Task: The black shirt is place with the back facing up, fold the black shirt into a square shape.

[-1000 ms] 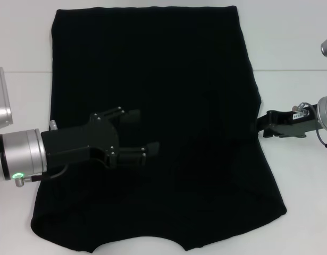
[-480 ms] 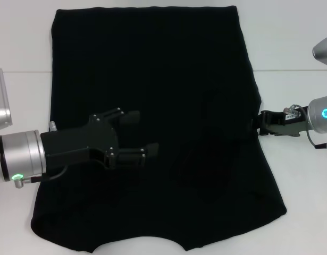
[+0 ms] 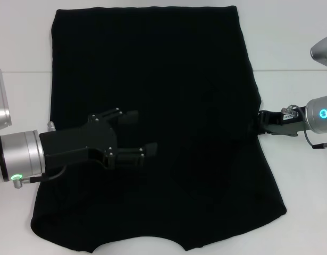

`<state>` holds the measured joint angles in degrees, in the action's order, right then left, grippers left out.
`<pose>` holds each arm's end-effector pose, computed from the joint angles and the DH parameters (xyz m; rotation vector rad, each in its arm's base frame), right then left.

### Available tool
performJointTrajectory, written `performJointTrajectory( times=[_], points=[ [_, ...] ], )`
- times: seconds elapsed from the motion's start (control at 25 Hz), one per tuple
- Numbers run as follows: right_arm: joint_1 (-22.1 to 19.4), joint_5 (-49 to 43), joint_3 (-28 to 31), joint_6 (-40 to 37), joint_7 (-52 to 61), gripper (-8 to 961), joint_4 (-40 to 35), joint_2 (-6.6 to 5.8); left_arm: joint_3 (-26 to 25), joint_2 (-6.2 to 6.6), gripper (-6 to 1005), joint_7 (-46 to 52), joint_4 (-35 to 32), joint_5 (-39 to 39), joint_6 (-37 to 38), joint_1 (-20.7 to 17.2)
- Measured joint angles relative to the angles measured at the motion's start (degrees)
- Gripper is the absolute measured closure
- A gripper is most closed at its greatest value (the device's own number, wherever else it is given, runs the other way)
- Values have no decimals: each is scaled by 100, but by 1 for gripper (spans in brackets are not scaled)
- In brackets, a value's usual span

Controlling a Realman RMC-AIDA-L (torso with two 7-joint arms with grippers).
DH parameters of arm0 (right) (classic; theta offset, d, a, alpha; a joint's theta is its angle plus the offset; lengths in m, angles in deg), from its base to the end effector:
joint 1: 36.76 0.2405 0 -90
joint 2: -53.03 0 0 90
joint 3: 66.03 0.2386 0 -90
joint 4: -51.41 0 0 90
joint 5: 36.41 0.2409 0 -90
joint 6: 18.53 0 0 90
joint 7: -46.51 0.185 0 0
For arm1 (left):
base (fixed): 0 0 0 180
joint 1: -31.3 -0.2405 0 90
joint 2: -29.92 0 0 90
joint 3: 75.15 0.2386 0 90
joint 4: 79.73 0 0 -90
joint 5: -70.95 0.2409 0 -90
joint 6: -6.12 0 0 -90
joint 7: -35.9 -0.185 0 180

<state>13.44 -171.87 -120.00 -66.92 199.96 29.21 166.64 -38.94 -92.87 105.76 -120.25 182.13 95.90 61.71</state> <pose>0.2737 0.4759 -0.0519 -1.9355 1.7218 0.1812 -0.2278 0.3678 -0.0254 -2.6456 -0.3803 -0.8109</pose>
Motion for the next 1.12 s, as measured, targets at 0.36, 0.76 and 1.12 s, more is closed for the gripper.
performJointTrajectory(
  times=[0.36,0.76,1.12],
  points=[
    [7,2,0,6,-69,812,15,9,0,2,63,-7,0,0,-21,0],
    [11,211,64,-116,-325,909,-251,45,-38,2,63,-8,0,0,-24,-4],
    [397,344,40,212,-396,845,-374,85,-79,-7,63,-8,0,0,-22,37]
  ],
)
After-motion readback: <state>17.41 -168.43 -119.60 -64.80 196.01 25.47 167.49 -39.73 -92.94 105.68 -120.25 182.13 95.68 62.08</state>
